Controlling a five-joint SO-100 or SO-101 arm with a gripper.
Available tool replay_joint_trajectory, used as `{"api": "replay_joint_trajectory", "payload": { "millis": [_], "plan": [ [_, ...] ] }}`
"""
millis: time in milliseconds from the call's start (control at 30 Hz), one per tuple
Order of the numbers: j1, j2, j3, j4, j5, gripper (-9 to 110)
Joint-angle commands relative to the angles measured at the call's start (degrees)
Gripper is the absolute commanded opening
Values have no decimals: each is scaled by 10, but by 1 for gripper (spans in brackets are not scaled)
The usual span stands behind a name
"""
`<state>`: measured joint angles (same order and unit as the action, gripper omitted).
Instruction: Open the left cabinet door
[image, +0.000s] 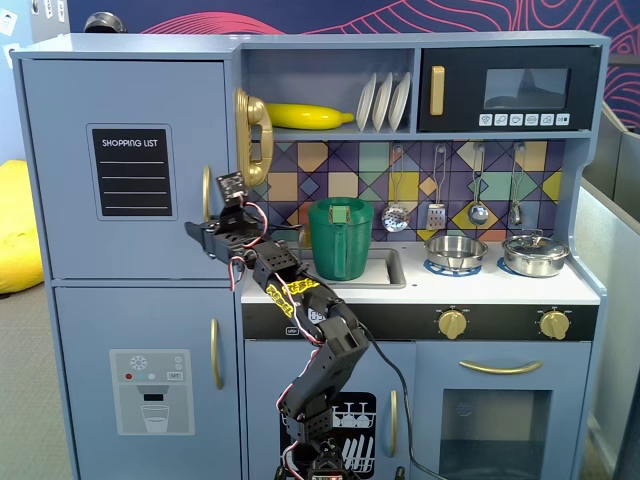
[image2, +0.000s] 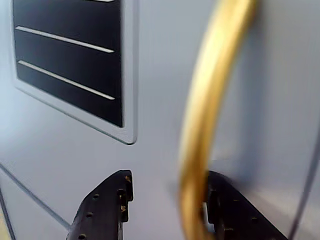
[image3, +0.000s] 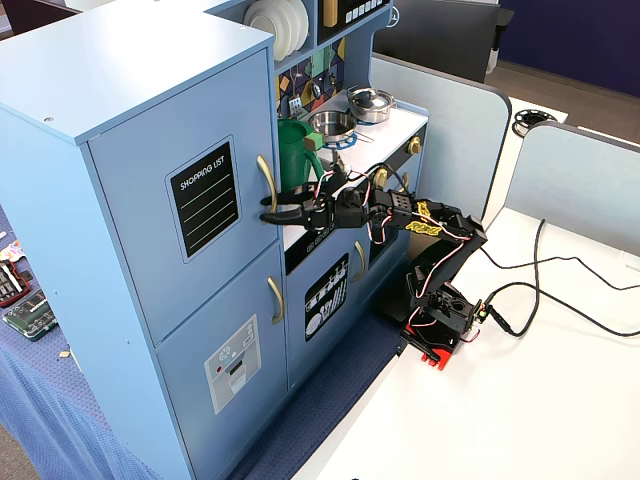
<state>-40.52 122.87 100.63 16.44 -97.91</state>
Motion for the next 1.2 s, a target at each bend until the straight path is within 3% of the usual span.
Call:
{"api": "replay_joint_trajectory", "payload": {
  "millis": [0, 267, 567, 933, 1167],
  "plan": [
    [-44, 8, -45, -1, -30, 8],
    [-116, 98, -30, 130, -66, 8],
    [-165, 173, 4, 142, -47, 7],
    [-28, 315, 75, 286, 31, 5],
    [66, 283, 76, 281, 54, 0]
  ]
}}
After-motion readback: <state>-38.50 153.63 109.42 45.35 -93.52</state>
